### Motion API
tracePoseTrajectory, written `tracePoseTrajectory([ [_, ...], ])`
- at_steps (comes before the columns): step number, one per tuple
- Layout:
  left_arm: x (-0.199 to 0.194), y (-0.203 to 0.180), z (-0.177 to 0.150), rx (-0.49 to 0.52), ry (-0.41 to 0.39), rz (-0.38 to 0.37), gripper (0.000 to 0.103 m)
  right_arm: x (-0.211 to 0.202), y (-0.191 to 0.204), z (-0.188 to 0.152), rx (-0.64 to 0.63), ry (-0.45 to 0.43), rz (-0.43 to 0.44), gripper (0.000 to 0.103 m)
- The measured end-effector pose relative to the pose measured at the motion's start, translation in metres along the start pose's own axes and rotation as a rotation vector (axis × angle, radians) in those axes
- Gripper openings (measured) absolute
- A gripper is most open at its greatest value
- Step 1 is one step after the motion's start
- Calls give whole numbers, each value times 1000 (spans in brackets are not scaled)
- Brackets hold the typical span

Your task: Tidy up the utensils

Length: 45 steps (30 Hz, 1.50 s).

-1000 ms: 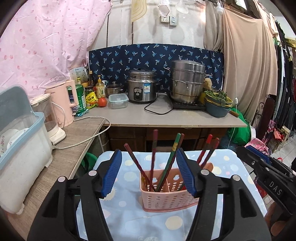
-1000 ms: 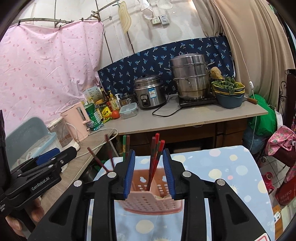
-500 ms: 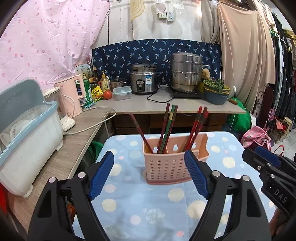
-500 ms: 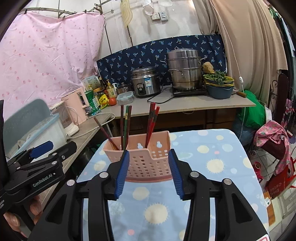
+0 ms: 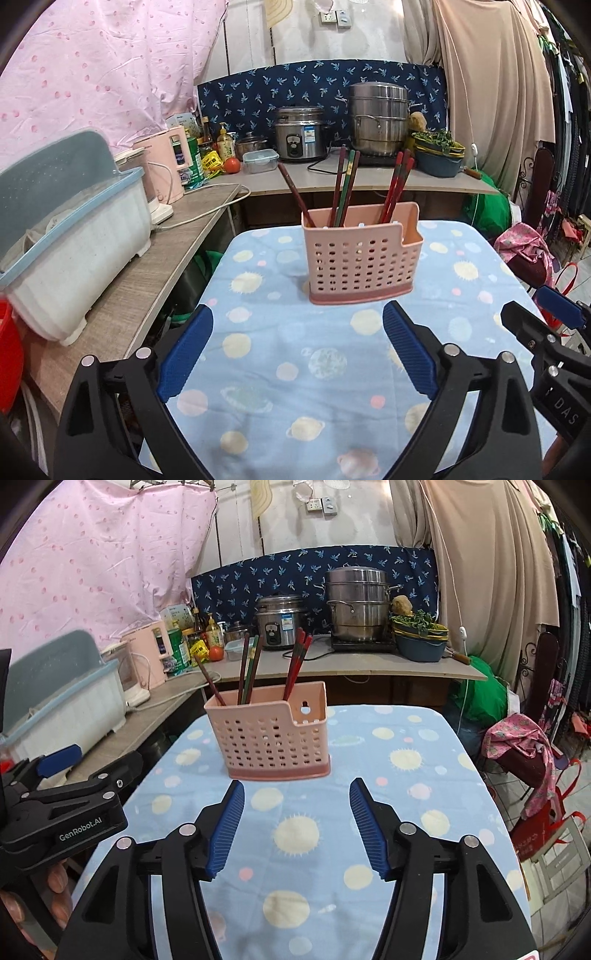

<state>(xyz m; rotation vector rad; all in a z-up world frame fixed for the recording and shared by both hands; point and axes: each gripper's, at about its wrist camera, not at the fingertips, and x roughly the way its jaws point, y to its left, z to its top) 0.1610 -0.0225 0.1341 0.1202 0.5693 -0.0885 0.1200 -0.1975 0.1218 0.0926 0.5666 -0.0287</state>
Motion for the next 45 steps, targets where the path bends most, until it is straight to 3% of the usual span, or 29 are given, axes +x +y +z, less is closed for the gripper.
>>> tracePoseTrajectory([
  [14, -9, 3, -50, -1, 66, 28, 94, -12, 7, -40, -6, 31, -64, 69],
  [20, -5, 3, -66, -2, 102, 33, 95, -16, 8, -50, -5, 45, -77, 84],
  [29, -3, 3, -81, 2, 135, 33, 96, -9, 9, -62, -4, 108, -80, 85],
  [31, -2, 4, -83, 0, 141, 33, 96, -8, 9, -64, -2, 111, -78, 88],
  [33, -1, 5, -85, -1, 147, 35, 96, -8, 8, -66, 2, 109, -75, 96],
  [45, -2, 6, -85, -6, 150, 51, 96, -5, 8, -68, 13, 121, -75, 96],
])
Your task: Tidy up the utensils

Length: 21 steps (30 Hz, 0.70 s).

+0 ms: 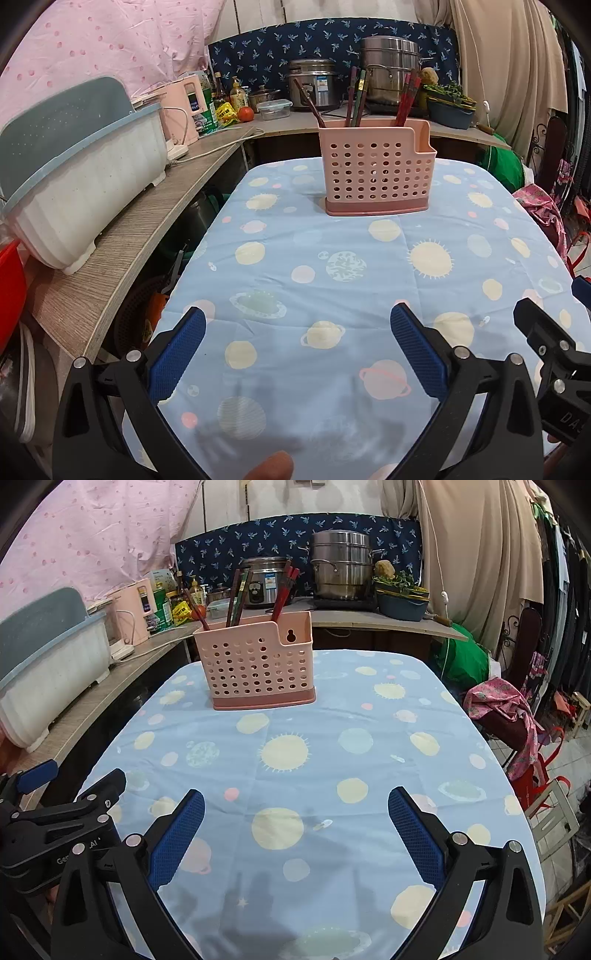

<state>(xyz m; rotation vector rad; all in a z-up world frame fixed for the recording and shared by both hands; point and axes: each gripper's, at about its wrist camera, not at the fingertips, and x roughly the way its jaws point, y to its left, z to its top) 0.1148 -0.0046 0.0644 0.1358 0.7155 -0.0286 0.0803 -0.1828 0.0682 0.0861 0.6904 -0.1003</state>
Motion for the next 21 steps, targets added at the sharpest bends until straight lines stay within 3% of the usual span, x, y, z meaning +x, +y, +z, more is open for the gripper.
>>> tracePoseTrajectory([
  [21, 5, -4, 5, -18, 14, -1, 96, 2, -1, 2, 11, -3, 1, 96],
])
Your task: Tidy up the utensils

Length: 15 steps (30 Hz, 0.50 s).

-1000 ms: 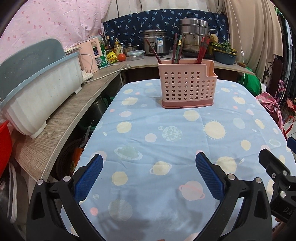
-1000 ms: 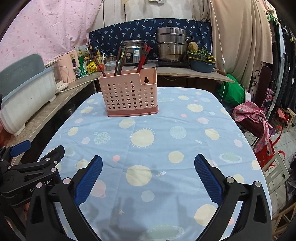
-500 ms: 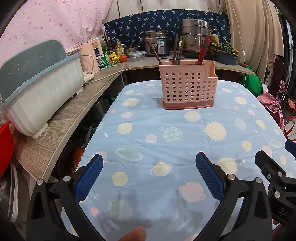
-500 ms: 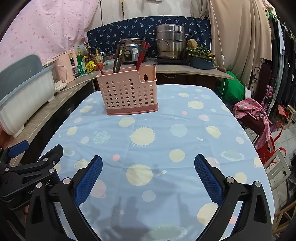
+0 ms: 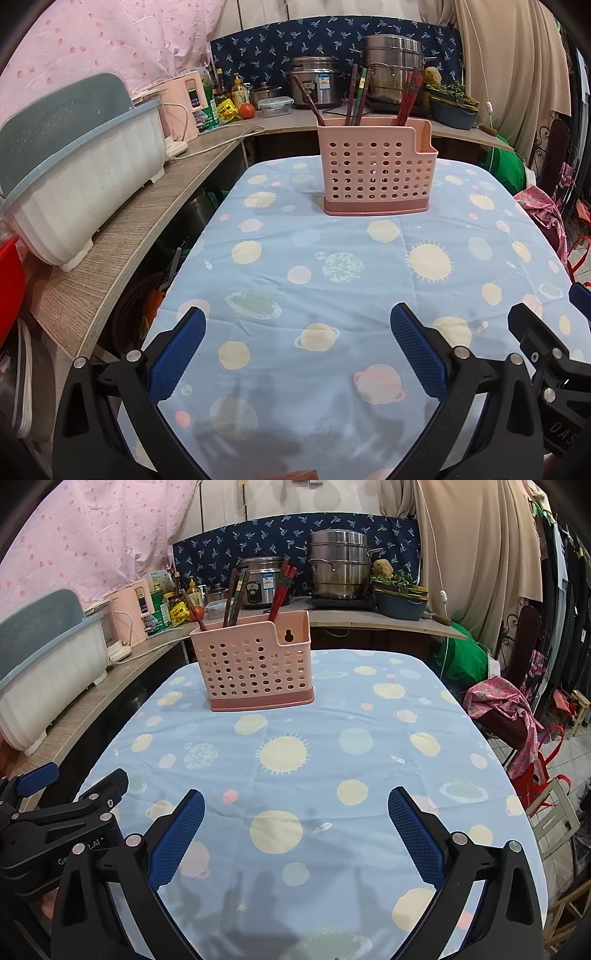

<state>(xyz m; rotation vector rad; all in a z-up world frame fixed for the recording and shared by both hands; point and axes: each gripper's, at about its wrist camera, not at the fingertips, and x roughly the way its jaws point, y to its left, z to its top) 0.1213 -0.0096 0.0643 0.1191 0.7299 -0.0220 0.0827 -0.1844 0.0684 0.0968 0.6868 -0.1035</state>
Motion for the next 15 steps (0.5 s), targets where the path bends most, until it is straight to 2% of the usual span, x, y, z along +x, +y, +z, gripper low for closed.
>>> tracePoseTrajectory([
  [15, -4, 1, 11, -11, -6, -5, 96, 0, 0, 12, -7, -17, 1, 96],
])
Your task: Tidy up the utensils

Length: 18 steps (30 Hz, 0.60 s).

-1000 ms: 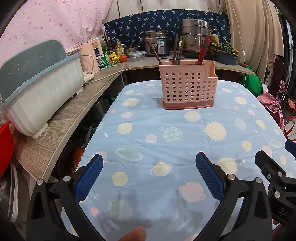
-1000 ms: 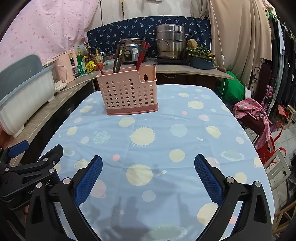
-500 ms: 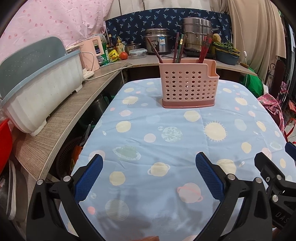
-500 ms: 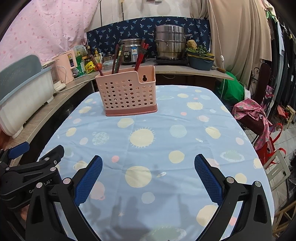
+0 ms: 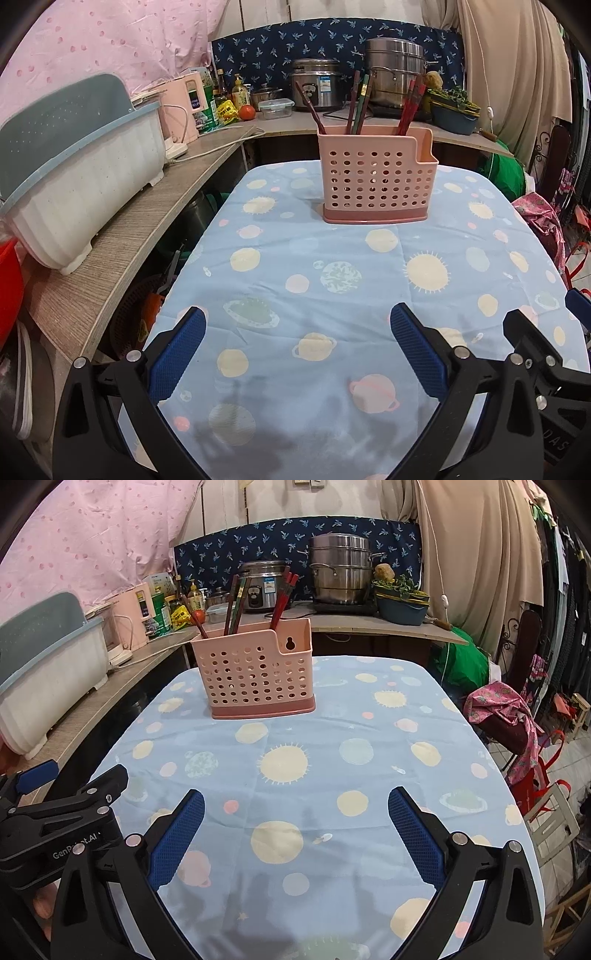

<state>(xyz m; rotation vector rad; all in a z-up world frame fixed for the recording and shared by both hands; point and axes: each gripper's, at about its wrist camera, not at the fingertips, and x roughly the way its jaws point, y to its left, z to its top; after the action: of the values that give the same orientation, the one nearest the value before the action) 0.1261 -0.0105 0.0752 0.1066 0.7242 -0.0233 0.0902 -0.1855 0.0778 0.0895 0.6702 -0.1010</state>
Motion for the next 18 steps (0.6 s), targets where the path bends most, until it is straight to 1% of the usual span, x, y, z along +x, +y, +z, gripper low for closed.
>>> tracePoseTrajectory([
  [10, -17, 0, 25, -9, -30, 7, 96, -9, 0, 25, 5, -29, 11, 96],
  [18, -16, -6, 40, -2, -37, 11, 96, -7, -8, 36, 17, -32, 5, 96],
])
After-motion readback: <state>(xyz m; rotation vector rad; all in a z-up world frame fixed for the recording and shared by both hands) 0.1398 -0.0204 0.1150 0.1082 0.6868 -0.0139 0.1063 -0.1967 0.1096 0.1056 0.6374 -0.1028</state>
